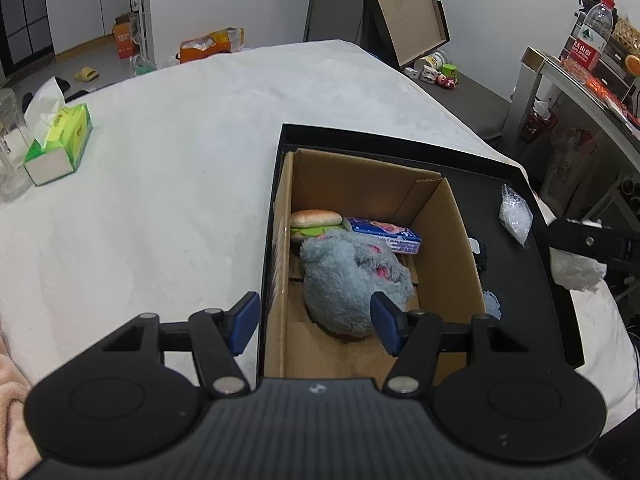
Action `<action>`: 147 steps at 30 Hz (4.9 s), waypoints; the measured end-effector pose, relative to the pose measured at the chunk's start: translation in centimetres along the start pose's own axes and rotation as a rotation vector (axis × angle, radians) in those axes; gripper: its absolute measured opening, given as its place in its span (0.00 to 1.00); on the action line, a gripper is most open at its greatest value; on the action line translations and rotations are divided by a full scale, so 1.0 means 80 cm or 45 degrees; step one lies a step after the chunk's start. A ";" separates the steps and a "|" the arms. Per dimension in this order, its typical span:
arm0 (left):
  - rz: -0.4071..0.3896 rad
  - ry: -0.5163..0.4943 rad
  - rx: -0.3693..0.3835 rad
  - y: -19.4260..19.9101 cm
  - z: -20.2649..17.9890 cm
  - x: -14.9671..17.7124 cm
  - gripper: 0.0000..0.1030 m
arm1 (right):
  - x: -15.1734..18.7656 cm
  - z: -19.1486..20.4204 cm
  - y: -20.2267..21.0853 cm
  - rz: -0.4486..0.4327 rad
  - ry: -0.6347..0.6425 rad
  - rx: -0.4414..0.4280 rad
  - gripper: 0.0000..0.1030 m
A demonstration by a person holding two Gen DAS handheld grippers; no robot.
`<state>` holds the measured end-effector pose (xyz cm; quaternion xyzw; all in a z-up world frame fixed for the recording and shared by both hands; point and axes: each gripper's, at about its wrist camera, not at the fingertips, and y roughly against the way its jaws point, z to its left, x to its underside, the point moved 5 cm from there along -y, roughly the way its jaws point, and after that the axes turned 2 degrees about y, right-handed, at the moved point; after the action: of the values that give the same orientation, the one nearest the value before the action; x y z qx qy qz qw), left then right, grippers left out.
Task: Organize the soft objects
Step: 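Carry the white plastic bag into the box and open the right gripper, then move the right gripper to the blue denim cloth and grasp it, then carry the blue denim cloth into the box and open the right gripper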
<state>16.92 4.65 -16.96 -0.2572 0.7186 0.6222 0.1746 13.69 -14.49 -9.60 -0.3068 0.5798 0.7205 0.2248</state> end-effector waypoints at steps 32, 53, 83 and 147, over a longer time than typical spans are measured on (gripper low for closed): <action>0.020 0.079 0.099 -0.025 0.038 0.014 0.13 | 0.000 0.075 -0.066 0.041 0.119 0.007 0.43; 0.023 0.072 0.106 -0.025 0.042 0.017 0.12 | 0.013 -0.003 -0.042 0.045 0.039 0.083 0.52; 0.055 -0.040 -0.079 -0.034 0.018 0.008 0.35 | 0.078 -0.080 -0.099 0.157 -0.074 0.015 0.52; 0.018 -0.073 -0.119 -0.015 -0.014 -0.005 0.53 | 0.032 -0.082 -0.033 0.000 -0.099 0.022 0.19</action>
<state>18.01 3.49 -17.55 -0.2422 0.6852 0.6634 0.1784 14.86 -20.36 -14.15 -0.2767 0.5768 0.7268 0.2500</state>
